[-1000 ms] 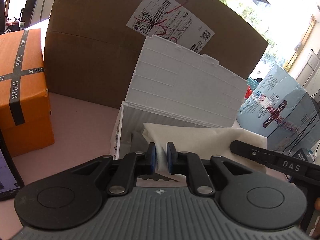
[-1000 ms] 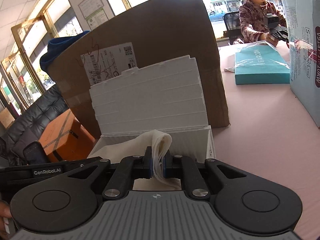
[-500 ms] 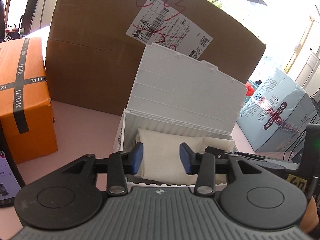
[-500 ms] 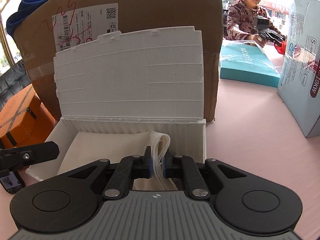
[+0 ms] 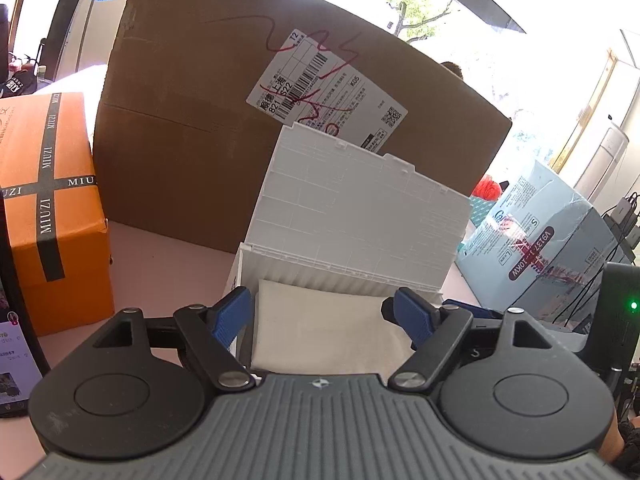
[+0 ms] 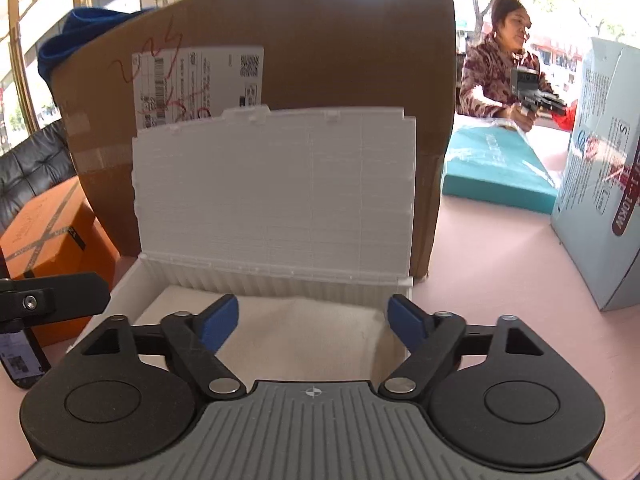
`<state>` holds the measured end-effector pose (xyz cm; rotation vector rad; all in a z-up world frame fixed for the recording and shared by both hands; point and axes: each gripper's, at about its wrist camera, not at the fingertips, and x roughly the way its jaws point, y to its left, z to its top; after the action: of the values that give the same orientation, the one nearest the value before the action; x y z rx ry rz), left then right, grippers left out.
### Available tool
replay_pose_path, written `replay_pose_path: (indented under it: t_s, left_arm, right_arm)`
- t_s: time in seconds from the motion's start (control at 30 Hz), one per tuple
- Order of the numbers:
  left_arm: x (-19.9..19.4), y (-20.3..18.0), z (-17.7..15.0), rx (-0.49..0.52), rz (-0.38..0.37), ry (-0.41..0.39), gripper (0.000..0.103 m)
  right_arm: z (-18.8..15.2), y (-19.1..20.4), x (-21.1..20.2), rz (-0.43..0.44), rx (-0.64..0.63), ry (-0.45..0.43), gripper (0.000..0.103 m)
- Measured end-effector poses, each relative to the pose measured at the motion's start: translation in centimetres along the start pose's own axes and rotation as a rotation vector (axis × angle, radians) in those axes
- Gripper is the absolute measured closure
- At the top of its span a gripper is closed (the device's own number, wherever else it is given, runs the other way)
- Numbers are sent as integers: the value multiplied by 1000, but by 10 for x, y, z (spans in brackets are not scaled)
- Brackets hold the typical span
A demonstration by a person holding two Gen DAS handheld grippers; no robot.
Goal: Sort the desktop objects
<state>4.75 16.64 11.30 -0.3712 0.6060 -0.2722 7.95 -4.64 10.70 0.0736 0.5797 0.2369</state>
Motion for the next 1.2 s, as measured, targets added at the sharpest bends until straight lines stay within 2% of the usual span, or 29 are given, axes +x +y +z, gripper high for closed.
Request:
replay_pose_path:
  t_s: [0.07,0.13,0.17,0.2,0.27,0.3,0.37,0.5,0.77,0.83,0.87,0.9,1.03,1.1,1.13,1.2]
  left_arm:
    - [-5,1,2,-9,-1,-20,24]
    - [-10,1,3,-15,0,-41,23]
    - [-12,2,4,-17,0,-51,23]
    - [-14,1,4,-16,1,-59,22]
    - [-18,0,5,-7,6,-74,22]
    - [-19,-1,5,-3,9,-80,22]
    - [-21,-2,5,3,10,-88,22]
    - [-26,-1,7,3,1,-96,22]
    - [-27,-2,6,8,1,-100,22]
    - [-24,-3,5,11,-1,-91,21]
    - [-23,-4,4,16,1,-87,21]
    - [-22,-4,4,18,5,-86,21]
    - [-18,-1,3,18,33,-90,20]
    - [-16,1,3,20,62,-98,19]
    - [-14,3,2,23,83,-104,19]
    - [-10,5,2,31,118,-109,19]
  right_arm:
    - [3,4,-8,13,-16,-44,16]
    - [8,11,-13,33,-38,-43,17]
    - [10,14,-11,42,-45,-8,32]
    - [12,19,-7,43,-48,45,61]
    - [11,26,6,54,-56,135,90]
    - [9,32,14,44,-71,167,92]
    - [6,43,26,1,-111,195,92]
    - [3,59,48,-8,-171,277,92]
    - [7,62,54,-7,-186,303,89]
    - [8,54,46,24,-142,266,78]
    - [9,50,39,44,-114,236,62]
    - [10,45,31,54,-83,194,52]
    - [10,25,-7,23,-5,22,43]
    - [8,11,-26,-17,60,-70,32]
    - [8,3,-30,-43,90,-100,32]
    - [5,-9,-33,-95,119,-102,32]
